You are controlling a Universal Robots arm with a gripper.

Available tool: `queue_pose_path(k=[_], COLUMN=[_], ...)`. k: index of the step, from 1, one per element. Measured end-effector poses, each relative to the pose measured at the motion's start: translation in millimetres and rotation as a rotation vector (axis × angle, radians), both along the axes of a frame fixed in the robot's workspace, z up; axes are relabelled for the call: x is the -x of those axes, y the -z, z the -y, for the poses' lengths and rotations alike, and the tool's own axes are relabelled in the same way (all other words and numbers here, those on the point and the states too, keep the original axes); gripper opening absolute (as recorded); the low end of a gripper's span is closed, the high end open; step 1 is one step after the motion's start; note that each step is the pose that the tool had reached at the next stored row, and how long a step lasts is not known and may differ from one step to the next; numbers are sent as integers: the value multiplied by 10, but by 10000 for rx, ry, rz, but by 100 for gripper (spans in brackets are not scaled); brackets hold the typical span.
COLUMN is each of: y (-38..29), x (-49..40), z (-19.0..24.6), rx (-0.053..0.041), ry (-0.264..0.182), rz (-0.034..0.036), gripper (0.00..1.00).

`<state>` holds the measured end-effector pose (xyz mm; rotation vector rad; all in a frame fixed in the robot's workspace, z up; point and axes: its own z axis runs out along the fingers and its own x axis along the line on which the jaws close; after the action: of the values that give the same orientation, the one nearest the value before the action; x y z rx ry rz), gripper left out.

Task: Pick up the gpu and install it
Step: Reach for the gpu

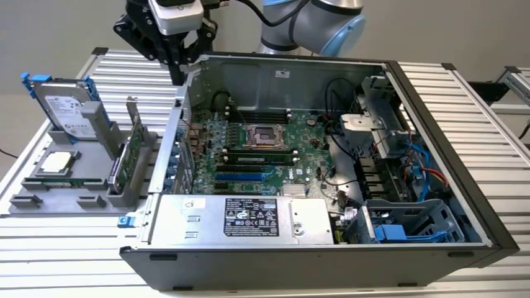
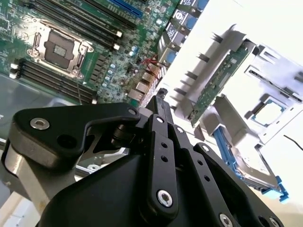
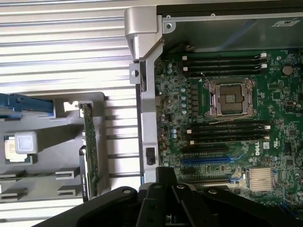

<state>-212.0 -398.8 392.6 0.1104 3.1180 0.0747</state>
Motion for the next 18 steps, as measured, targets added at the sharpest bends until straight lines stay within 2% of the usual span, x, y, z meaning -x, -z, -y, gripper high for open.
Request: queue_pose_path(k=[18], y=[0], x=[218], z=[0], rx=[1], ry=[-1], rz=[-1], gripper=[0])
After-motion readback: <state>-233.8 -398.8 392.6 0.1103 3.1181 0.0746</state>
